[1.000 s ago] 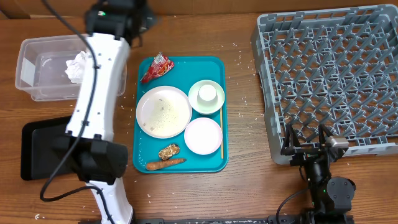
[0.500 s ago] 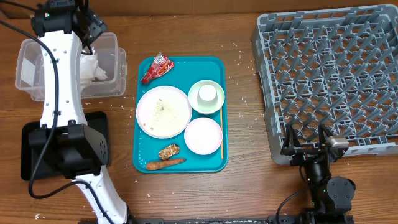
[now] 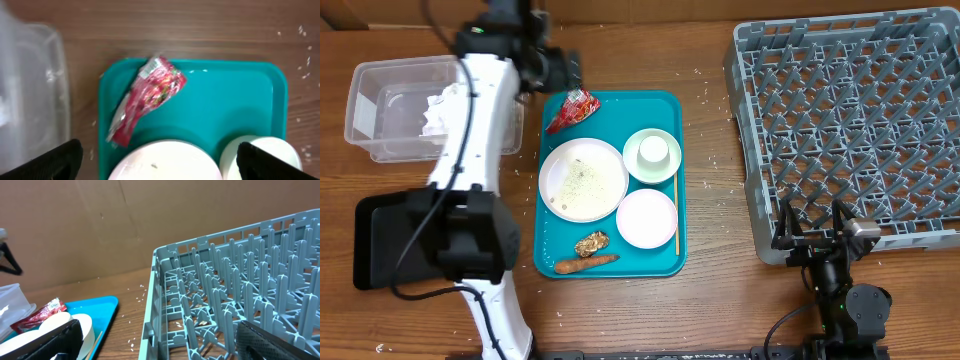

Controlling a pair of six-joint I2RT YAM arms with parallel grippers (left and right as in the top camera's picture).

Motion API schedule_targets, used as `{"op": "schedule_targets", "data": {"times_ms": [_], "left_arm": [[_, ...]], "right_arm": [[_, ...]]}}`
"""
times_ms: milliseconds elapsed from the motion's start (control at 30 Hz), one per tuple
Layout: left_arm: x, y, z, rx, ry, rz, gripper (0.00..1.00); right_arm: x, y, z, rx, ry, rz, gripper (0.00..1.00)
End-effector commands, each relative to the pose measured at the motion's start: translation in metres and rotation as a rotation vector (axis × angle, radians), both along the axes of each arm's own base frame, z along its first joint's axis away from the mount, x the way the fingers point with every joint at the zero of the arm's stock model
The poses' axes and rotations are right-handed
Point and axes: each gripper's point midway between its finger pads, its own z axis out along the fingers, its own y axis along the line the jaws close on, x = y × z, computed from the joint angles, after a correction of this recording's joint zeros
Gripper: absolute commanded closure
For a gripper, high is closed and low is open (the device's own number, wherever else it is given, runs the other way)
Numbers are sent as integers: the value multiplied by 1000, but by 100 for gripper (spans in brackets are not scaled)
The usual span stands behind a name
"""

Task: Sort waste into correct bins and load items into the dishwasher
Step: 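Reach the left gripper to the red wrapper and grasp it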

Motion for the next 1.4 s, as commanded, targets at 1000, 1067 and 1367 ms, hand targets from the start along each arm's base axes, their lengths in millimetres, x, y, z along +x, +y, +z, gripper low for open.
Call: {"op": "schedule_targets", "data": {"times_ms": [1000, 1067, 1367], "left_arm": [[-7, -11, -74, 285, -5, -377, 11], [-10, -10, -75, 289, 6, -387, 11], [1, -11, -78, 291, -36, -382, 9]], "right_arm": [[0, 1, -2, -4, -1, 5, 0], [0, 1, -2, -4, -2, 5, 0], [0, 1, -2, -4, -1, 5, 0]]}}
